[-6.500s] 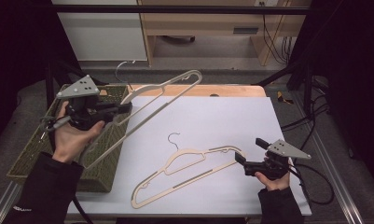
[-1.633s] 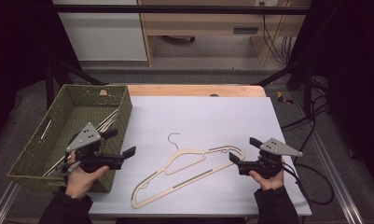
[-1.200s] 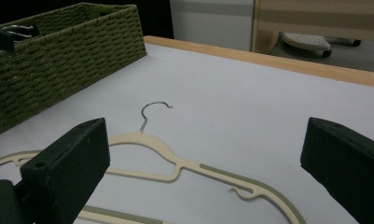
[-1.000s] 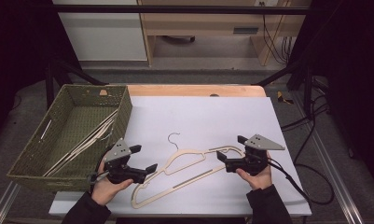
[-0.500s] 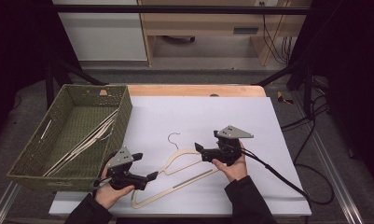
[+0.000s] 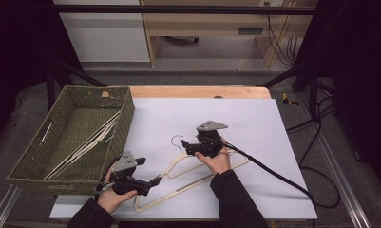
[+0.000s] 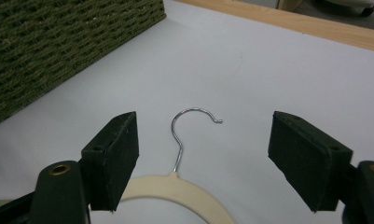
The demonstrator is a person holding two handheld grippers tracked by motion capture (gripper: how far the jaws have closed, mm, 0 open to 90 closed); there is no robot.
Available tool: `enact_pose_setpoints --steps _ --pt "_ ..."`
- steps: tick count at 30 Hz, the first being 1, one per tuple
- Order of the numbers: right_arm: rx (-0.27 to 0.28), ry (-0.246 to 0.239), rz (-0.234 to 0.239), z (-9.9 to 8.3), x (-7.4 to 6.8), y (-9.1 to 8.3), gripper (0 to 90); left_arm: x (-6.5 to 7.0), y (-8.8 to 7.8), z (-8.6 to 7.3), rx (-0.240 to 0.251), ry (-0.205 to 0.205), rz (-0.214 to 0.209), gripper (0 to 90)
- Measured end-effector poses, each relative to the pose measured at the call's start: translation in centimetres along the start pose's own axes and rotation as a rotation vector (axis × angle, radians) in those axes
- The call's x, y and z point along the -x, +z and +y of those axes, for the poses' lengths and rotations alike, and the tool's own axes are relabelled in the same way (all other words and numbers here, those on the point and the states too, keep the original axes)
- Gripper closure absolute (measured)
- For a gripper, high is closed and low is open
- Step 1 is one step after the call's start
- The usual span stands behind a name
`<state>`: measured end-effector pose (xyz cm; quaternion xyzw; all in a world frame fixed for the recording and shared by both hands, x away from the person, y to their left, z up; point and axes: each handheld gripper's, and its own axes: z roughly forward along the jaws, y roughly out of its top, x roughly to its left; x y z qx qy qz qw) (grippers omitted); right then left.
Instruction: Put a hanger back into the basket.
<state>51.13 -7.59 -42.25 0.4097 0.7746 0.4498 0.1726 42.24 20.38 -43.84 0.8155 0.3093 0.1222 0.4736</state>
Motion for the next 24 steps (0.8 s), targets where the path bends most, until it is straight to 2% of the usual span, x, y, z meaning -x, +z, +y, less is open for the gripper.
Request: enact_pose_setpoints --steps 3,4,6,9,11,17,20,24 --pt "-0.029 -0.009 0.004 0.0 -0.6 1.6 27.7 -0.1 0.0 -0.1 0.003 -0.002 -0.002 6.7" --pt "-0.033 0.004 0.009 0.0 -0.8 1.9 28.3 -0.1 0.1 -0.1 0.003 -0.003 -0.003 6.6" --pt "-0.053 -0.012 -0.005 -0.2 -0.9 2.7 30.7 -0.1 0.2 -0.1 -0.003 0.001 -0.003 5.9" --pt "-0.078 -0.012 -0.017 -0.5 -1.2 3.7 34.3 0.0 0.3 -0.2 -0.008 0.003 0.001 5.5" --pt "-0.096 -0.001 0.001 -0.7 -1.3 4.4 38.3 0.0 0.3 -0.2 -0.009 -0.001 -0.001 5.5" --pt "-0.146 0.016 -0.008 -1.4 -0.9 5.8 49.8 0.0 0.6 -0.2 -0.015 -0.002 0.000 5.5" --pt "-0.166 0.010 -0.006 -1.8 -0.7 6.4 54.1 0.0 0.6 -0.3 -0.016 -0.005 -0.001 5.5" --pt "-0.191 0.013 -0.014 -2.0 -1.1 6.9 60.9 0.0 0.7 -0.3 -0.022 -0.008 -0.002 5.5"
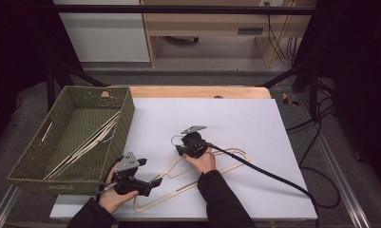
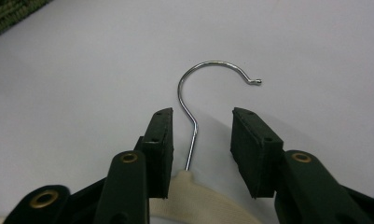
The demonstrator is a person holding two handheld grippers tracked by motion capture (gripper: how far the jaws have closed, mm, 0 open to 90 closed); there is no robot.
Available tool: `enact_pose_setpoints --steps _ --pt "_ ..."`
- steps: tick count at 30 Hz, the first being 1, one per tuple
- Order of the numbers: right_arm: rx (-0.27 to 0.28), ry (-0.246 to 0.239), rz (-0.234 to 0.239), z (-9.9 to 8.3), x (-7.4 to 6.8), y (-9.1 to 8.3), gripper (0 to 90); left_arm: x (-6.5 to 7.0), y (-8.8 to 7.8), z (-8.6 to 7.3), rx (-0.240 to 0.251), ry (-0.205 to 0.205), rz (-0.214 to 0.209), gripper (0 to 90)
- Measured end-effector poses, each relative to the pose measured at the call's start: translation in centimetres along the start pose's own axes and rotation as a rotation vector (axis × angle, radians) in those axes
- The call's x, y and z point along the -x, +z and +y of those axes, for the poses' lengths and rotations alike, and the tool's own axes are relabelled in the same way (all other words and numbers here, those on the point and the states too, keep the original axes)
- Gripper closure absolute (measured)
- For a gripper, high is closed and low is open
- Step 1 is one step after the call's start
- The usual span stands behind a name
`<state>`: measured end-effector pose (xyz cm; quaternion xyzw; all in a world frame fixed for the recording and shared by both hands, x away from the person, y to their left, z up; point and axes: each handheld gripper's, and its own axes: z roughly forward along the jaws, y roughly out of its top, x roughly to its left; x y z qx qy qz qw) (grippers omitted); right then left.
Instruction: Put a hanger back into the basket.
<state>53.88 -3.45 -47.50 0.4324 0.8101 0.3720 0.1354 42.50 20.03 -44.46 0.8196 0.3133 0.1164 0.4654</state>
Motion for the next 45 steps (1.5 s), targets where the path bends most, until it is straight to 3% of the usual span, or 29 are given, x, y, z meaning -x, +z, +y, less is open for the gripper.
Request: enact_pose_setpoints --steps 5,13,19,26,31,40,45 --pt "-0.007 -0.022 -0.001 0.2 -0.8 0.4 70.6 -0.1 0.0 0.0 0.000 -0.003 0.002 5.5" --pt "-0.017 -0.039 -0.050 0.0 -0.9 0.6 81.6 0.0 0.2 -0.1 -0.004 -0.005 0.005 5.5" --pt "-0.031 -0.044 -0.046 0.0 -1.0 0.5 87.8 0.0 0.4 -0.1 -0.012 -0.006 0.003 5.5" --pt "-0.050 -0.007 -0.050 0.3 -1.1 0.5 88.8 0.0 0.6 0.0 -0.021 -0.012 0.001 5.6" --pt "-0.033 -0.003 -0.037 0.3 -1.1 0.3 89.0 -0.2 1.3 0.4 -0.042 -0.016 -0.001 6.1" --pt "0.025 -0.017 -0.026 0.7 -1.4 -0.9 89.1 -0.8 3.7 1.8 -0.106 -0.015 0.000 11.6" --pt "0.044 -0.008 -0.018 0.8 -1.7 -1.4 89.2 -1.2 5.5 2.3 -0.151 -0.017 -0.003 20.7"
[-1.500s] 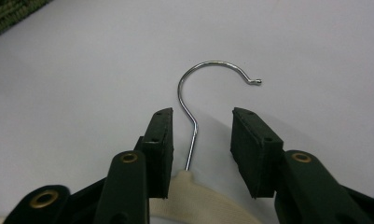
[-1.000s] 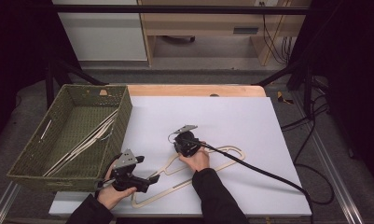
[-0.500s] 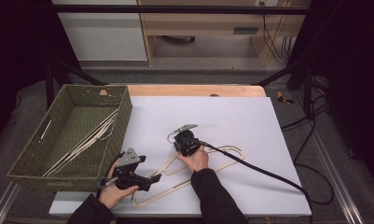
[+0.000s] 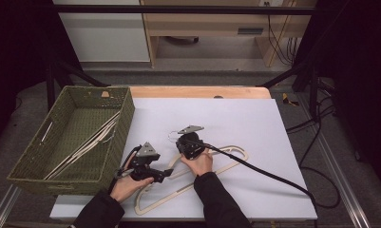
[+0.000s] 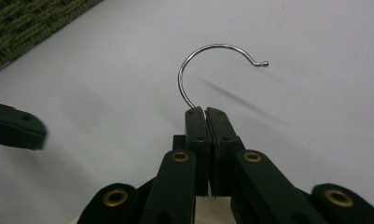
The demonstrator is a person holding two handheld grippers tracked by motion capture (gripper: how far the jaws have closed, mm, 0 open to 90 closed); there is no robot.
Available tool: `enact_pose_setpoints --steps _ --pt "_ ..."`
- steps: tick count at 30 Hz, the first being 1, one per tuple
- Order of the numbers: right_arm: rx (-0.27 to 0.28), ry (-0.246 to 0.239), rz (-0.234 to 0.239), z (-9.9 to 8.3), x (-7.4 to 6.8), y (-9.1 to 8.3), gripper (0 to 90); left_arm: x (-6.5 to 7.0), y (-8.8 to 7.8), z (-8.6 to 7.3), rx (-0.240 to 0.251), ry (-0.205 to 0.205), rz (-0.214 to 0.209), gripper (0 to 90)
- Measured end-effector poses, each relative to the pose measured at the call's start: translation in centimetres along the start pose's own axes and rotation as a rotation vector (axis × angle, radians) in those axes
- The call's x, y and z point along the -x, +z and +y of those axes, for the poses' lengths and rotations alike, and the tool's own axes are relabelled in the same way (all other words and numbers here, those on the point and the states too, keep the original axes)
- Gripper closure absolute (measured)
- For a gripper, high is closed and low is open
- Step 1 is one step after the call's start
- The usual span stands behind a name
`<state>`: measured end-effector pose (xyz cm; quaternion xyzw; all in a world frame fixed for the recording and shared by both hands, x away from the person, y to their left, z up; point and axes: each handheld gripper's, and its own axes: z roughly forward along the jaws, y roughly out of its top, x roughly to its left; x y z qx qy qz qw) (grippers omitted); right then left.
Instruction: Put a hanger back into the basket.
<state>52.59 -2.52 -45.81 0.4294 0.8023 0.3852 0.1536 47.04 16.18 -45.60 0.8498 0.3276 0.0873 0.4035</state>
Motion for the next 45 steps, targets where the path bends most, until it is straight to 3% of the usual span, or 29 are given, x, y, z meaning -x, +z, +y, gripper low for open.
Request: enact_pose_setpoints --steps 2,11,16,26,33,39,45 --pt "0.008 0.000 0.005 0.0 -0.1 -0.2 89.2 -0.2 0.7 0.2 -0.006 -0.014 -0.010 25.6" --pt "0.026 -0.007 0.015 0.3 -0.3 -0.8 89.2 -0.2 2.2 1.2 -0.051 0.006 -0.021 41.8" --pt "0.036 -0.013 0.025 0.3 -0.4 -1.2 89.2 -0.5 3.0 1.3 -0.064 -0.024 -0.032 52.1" --pt "0.047 -0.021 0.033 0.5 -0.5 -1.7 89.2 -0.8 3.2 1.4 -0.084 -0.073 -0.095 69.1" --pt "0.067 -0.020 0.036 0.7 -0.7 -2.3 89.2 -0.8 2.8 1.6 -0.079 -0.106 -0.120 71.7" --pt "0.087 -0.049 0.035 0.8 -0.7 -3.3 88.1 0.0 2.1 2.1 -0.072 -0.112 -0.093 73.4" --pt "0.138 -0.052 0.094 0.6 -0.4 -5.6 68.9 1.1 1.0 2.7 -0.030 -0.132 -0.106 76.9"
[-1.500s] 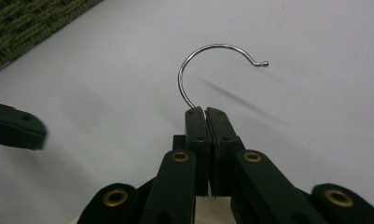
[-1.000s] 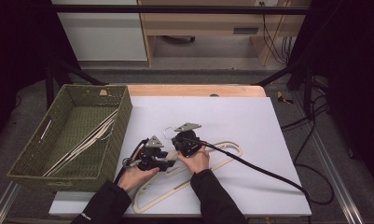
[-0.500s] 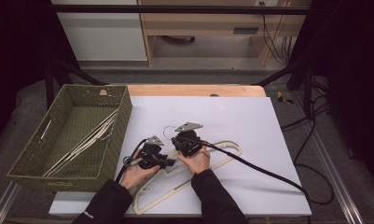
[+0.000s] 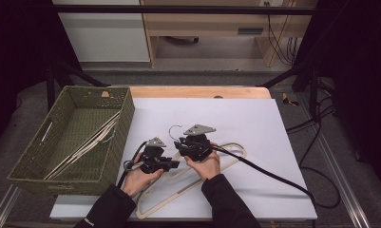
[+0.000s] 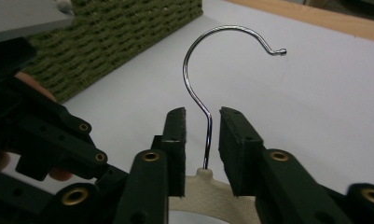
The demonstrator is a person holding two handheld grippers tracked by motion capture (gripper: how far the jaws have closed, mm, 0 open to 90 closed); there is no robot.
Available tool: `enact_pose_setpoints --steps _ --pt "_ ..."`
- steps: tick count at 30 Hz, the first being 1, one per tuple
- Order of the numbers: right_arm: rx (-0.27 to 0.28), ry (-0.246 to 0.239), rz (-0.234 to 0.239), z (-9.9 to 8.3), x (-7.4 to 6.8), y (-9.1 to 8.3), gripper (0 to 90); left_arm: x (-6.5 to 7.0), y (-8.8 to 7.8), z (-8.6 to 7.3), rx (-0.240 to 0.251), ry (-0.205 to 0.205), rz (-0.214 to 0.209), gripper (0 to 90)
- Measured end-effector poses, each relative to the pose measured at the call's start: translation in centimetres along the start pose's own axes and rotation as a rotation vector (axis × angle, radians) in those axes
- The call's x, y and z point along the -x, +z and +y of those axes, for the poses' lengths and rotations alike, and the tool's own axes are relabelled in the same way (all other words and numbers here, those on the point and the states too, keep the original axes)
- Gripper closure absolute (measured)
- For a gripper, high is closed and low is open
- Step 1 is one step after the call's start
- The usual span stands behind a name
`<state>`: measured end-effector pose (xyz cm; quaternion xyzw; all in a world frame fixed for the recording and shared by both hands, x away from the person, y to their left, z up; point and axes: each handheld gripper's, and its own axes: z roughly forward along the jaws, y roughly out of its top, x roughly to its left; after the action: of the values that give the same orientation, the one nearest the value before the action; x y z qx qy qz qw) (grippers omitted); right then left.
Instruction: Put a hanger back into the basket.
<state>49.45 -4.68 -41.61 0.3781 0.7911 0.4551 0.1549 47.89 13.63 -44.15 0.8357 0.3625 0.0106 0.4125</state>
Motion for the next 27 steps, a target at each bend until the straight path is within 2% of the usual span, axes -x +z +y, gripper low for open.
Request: enact_pose_setpoints --steps 2,8,11,15,17,20,24,27 --pt "0.042 -0.005 0.020 0.0 0.2 -1.4 61.9 0.4 -0.2 0.1 0.011 -0.006 -0.001 78.1" --pt "0.110 -0.004 0.046 -0.7 1.2 -5.3 43.9 1.5 -0.9 0.2 0.026 -0.014 -0.013 80.8" --pt "0.149 0.004 0.035 -1.8 2.3 -7.5 34.8 2.1 -1.2 0.3 0.034 -0.006 -0.023 82.2" --pt "0.174 0.000 0.012 -3.5 3.8 -9.8 21.9 3.0 -1.6 0.4 0.042 0.013 -0.043 83.5" --pt "0.199 0.040 0.030 -4.7 4.7 -11.0 16.4 3.4 -1.8 0.4 0.041 0.022 -0.058 84.3" --pt "0.210 0.069 0.017 -6.0 5.8 -12.1 11.7 4.0 -2.0 0.4 0.047 0.035 -0.077 85.1" --pt "0.218 0.079 0.000 -7.6 6.9 -13.3 7.1 4.7 -2.2 0.3 0.055 0.055 -0.098 86.1" --pt "0.215 0.078 -0.008 -8.1 7.5 -13.8 5.5 5.0 -2.6 0.3 0.070 0.070 -0.090 86.3"
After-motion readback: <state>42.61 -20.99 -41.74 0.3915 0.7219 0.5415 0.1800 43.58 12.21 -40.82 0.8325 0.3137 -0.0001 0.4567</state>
